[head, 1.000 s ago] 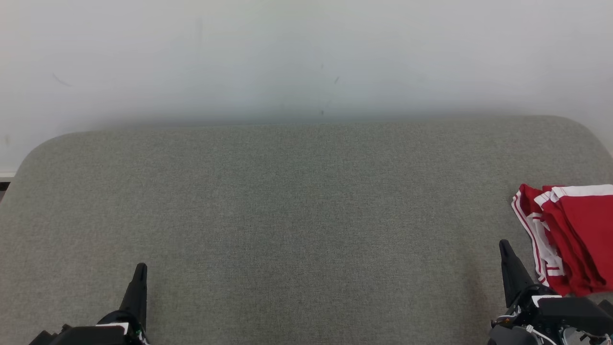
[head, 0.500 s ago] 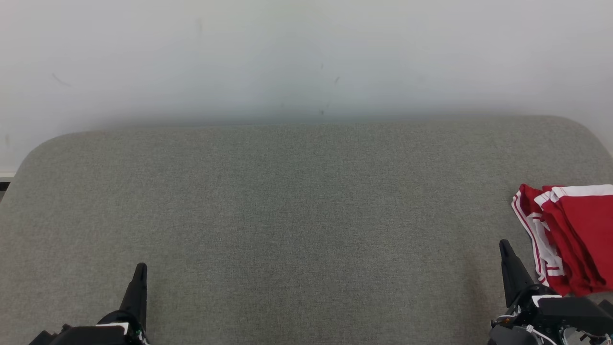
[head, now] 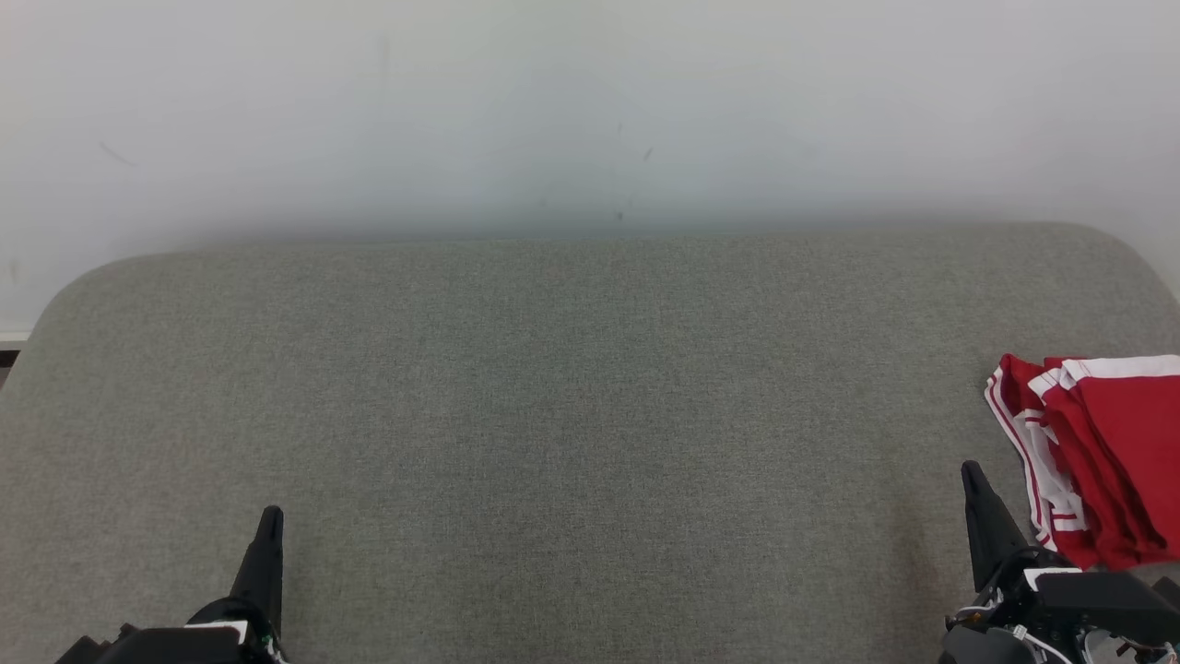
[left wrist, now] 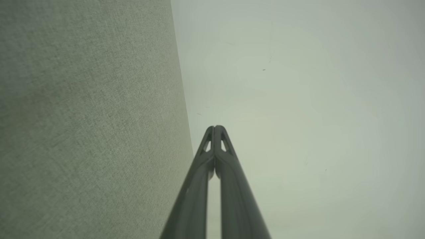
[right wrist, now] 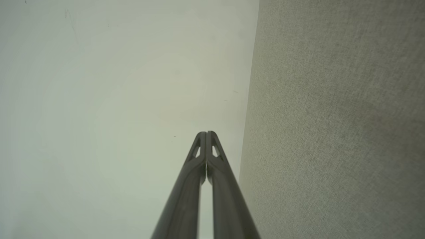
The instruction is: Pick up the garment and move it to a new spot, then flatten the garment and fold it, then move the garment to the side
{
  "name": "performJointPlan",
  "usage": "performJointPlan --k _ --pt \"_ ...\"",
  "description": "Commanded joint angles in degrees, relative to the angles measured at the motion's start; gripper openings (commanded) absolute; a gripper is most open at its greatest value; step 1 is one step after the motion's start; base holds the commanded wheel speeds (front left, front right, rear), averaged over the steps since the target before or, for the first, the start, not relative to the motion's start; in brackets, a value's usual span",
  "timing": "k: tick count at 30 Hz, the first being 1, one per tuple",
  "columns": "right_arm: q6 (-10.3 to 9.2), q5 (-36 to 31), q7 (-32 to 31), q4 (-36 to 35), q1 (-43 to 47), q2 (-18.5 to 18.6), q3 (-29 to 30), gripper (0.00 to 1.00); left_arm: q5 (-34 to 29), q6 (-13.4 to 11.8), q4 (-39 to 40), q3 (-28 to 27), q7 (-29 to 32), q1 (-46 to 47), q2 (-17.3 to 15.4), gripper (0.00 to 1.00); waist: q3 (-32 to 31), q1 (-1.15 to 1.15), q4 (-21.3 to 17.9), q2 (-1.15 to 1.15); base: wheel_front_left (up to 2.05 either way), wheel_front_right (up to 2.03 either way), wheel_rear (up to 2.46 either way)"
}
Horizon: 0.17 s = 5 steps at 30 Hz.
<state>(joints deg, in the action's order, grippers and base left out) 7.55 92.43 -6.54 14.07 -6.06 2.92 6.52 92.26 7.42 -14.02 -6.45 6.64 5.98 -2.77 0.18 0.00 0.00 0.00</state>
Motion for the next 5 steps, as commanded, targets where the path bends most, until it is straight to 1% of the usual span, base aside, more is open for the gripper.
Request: performJointPlan --k 1,5 --pt "-0.12 -0.05 -0.14 -0.09 -0.43 -0.01 0.12 0.0 0.3 0.16 -0.08 -0.2 -0.01 0.62 -0.19 0.0 0.0 0.0 0.0 0.0 0.0 0.0 0.0" --pt "-0.12 -0.06 -0.14 -0.09 -0.43 -0.01 0.11 0.0 0.29 0.16 -0.08 -0.2 -0.01 0.62 -0.19 0.0 0.0 0.0 0.0 0.0 0.0 0.0 0.0"
